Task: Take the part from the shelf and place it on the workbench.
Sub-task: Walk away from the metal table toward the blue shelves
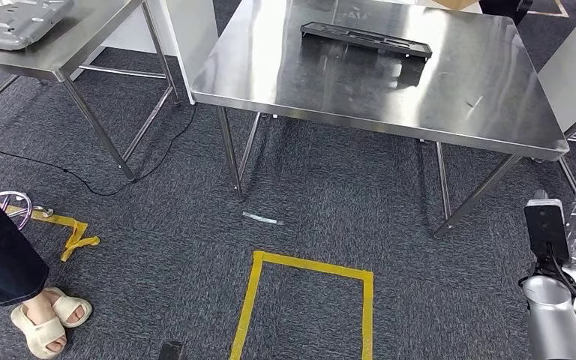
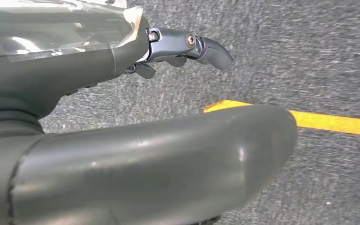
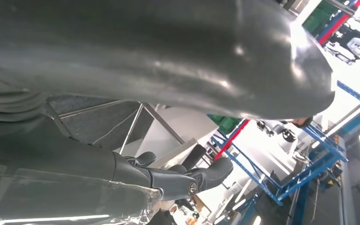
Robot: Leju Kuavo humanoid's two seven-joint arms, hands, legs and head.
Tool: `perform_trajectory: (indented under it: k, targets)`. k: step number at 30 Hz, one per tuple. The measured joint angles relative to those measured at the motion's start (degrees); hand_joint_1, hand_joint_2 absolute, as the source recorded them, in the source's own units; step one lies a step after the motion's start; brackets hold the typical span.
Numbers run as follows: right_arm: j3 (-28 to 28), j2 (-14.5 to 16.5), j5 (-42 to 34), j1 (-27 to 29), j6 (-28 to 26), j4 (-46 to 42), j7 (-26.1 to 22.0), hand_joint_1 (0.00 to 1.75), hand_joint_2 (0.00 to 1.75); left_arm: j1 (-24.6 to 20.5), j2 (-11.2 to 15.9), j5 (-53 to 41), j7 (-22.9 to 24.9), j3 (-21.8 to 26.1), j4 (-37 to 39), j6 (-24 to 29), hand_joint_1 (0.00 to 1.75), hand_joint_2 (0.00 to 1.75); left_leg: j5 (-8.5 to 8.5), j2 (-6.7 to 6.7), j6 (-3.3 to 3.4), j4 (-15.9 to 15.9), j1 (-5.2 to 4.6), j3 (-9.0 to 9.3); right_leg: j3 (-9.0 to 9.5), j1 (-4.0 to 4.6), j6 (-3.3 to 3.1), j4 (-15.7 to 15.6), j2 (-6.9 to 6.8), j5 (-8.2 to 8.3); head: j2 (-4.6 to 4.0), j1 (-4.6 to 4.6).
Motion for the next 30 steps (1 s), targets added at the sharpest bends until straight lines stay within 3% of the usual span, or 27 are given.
perform_trajectory:
  k: [2, 4, 5, 7, 9, 10, 11, 12, 14, 16, 18, 20, 21, 23, 25, 26, 27, 28, 30]
  targets:
    - [-0.2, 0.0, 0.1, 0.0, 0.3, -0.3, 0.0, 0.0, 0.0, 0.0, 0.0, 0.0, 0.1, 0.0, 0.0, 0.0, 0.0, 0.0, 1.13, 0.0, -0.67, -0.1, -0.19, -0.45, 3.21, 0.45, -0.91, -5.3, 0.11, -0.7, -0.01, -0.04]
    - [-0.4, 0.1, 0.1, 0.0, 0.5, -0.4, -0.1, 0.0, 0.0, 0.0, 0.0, 0.0, 0.1, 0.0, 0.0, 0.0, 0.0, 0.0, 2.04, -0.02, -1.31, -0.4, -0.24, -0.57, 2.77, 0.51, -2.08, -5.7, 0.14, -0.32, -0.01, -0.15]
    - [-0.5, 0.2, 0.2, 0.0, 0.7, -0.4, -0.1, 0.0, 0.0, 0.1, 0.1, 0.0, 0.2, 0.0, 0.0, -0.1, 0.0, 0.0, 1.58, -0.05, -1.62, 0.0, -0.14, -0.82, 2.45, 0.32, -2.7, -5.7, 0.11, 0.15, 0.0, -0.21]
    - [-0.5, 0.5, 0.5, 0.0, 1.0, -0.3, -0.1, 0.0, 0.0, 0.1, 0.2, 0.1, 0.2, 0.0, 0.0, -0.1, 0.0, 0.0, -2.52, -0.14, -2.2, 3.3, 0.08, -2.01, 1.59, -0.06, -4.07, -5.7, -0.02, 1.34, 0.0, -0.39]
    - [-0.4, 0.7, 1.6, 0.0, 1.3, 0.2, 0.2, 0.0, 0.0, 0.2, 0.2, 0.1, 0.2, 0.0, 0.0, -0.1, 0.0, 0.0, -8.32, -0.19, -2.6, 10.4, 0.21, -3.77, 0.28, 0.15, -4.83, -5.7, -0.12, 2.59, -0.01, -0.51]
    - [-0.4, 0.9, 2.4, 0.0, 1.6, 0.6, 0.6, 0.0, 0.0, 0.2, 0.2, 0.2, 0.2, 0.0, 0.0, -0.1, 0.0, 0.0, -9.83, -0.19, -2.74, 13.7, 0.27, -4.31, -0.5, 0.25, -4.94, -5.6, -0.14, 3.22, -0.01, -0.51]
    - [-0.2, 1.1, 3.5, 0.0, 2.1, 1.4, 1.3, 0.0, 0.0, 0.2, 0.2, 0.2, 0.2, 0.0, 0.0, -0.1, 0.0, 0.0, -10.03, -0.19, -2.83, 15.7, 0.32, -4.16, -1.33, 0.34, -4.91, -5.6, -0.14, 3.84, -0.01, -0.52]
    - [0.1, 1.4, 4.5, 0.0, 2.7, 2.4, 2.2, 0.0, 0.0, 0.2, 0.2, 0.3, 0.3, 0.0, 0.0, -0.2, 0.0, 0.0, -9.2, -0.18, -2.85, 15.9, 0.39, -3.16, -2.12, 0.39, -4.81, -5.5, -0.13, 4.4, -0.01, -0.53]
    - [0.9, 2.3, 6.3, 0.3, 4.1, 5.0, 4.1, 0.0, 0.0, 0.1, 0.2, 0.5, 0.4, 0.0, 0.0, -0.2, 0.0, 0.0, -6.84, -0.2, -2.74, 10.4, 0.56, 1.86, -3.35, 0.4, -4.42, -5.3, -0.07, 5.29, 0.0, -0.55]
    - [1.7, 3.6, 7.4, 1.0, 4.5, 7.8, 5.2, 0.0, 0.0, -0.1, 0.2, 0.6, 0.6, 0.0, 0.0, -0.2, 0.0, 0.0, -6.82, -0.34, -2.46, 2.9, 0.52, 7.3, -4.16, 0.57, -3.79, -4.9, -0.11, 5.9, 0.0, -0.53]
    - [2.3, 4.7, 7.8, 1.7, 4.2, 9.9, 5.3, 0.0, 0.0, -0.2, 0.2, 0.6, 0.6, -0.1, 0.0, -0.2, 0.0, 0.0, -7.55, -0.51, -2.01, -0.3, 0.1, 9.03, -4.69, 0.62, -2.91, -4.8, -0.29, 6.58, -0.01, -0.51]
    - [2.6, 5.4, 7.9, 2.0, 4.3, 11.4, 5.4, 0.0, 0.0, -0.1, 0.2, 0.7, 0.7, -0.1, 0.0, -0.2, 0.0, 0.0, -6.87, -0.43, -1.07, -0.8, -0.15, 8.48, -5.14, 0.48, -2.07, -4.7, -0.38, 7.14, -0.01, -0.52]
    - [2.7, 5.7, 7.8, 2.0, 4.9, 12.2, 5.9, 0.0, 0.0, -0.1, 0.2, 0.7, 0.7, -0.1, 0.0, -0.2, 0.0, 0.0, -6.3, -0.34, -0.46, -1.0, -0.15, 8.05, -5.71, 0.42, -1.98, -4.1, -0.35, 6.55, -0.01, -0.52]
    - [2.7, 6.4, 7.3, 2.3, 7.3, 14.1, 7.9, 0.0, 0.0, -0.2, 0.2, 0.6, 1.0, -0.1, 0.0, -0.2, 0.0, 0.0, -5.01, -0.12, 0.42, -1.3, -0.02, 6.84, -7.64, 0.29, -2.4, 0.2, -0.24, 2.97, -0.01, -0.25]
    - [2.8, 8.0, 6.6, 3.4, 9.3, 17.1, 10.3, 0.0, 0.0, -0.2, 0.2, 0.4, 1.5, -0.2, 0.0, -0.2, 0.0, 0.0, -3.77, -0.04, 0.63, -1.3, -0.08, 5.22, -9.86, 0.31, -2.69, 7.9, -0.16, -1.55, -0.01, 0.08]
    - [2.8, 9.1, 6.3, 4.2, 9.6, 19.1, 11.1, 0.0, 0.0, -0.2, 0.2, 0.3, 1.7, -0.4, 0.0, -0.2, 0.0, 0.0, -3.16, -0.01, 0.59, -1.3, -0.09, 4.37, -10.2, 0.32, -2.44, 10.7, -0.14, -2.51, -0.01, 0.08]
    - [2.8, 10.4, 5.9, 5.2, 9.7, 21.3, 11.8, 0.0, 0.0, -0.3, 0.2, 0.1, 2.0, -0.6, 0.0, -0.2, 0.0, 0.0, -2.54, 0.0, 0.52, -1.2, -0.1, 3.53, -9.77, 0.32, -1.99, 12.1, -0.14, -2.52, -0.01, 0.1]
    - [2.8, 11.6, 5.6, 6.1, 9.7, 23.6, 12.4, 0.0, 0.0, -0.3, 0.2, -0.2, 2.3, -0.9, 0.0, -0.2, 0.0, 0.0, -1.98, -0.01, 0.39, -1.2, -0.06, 2.77, -8.18, 0.31, -1.41, 11.1, -0.14, -1.5, -0.01, 0.1]
    - [2.9, 13.7, 5.1, 7.8, 9.6, 27.4, 13.0, 0.0, 0.0, -0.3, 0.1, -0.6, 2.6, -1.3, -0.1, -0.1, 0.0, 0.0, -0.96, -0.04, -0.09, -1.1, -0.01, 1.6, -2.43, 0.26, -0.73, 3.6, -0.18, 0.31, -0.01, 0.14]
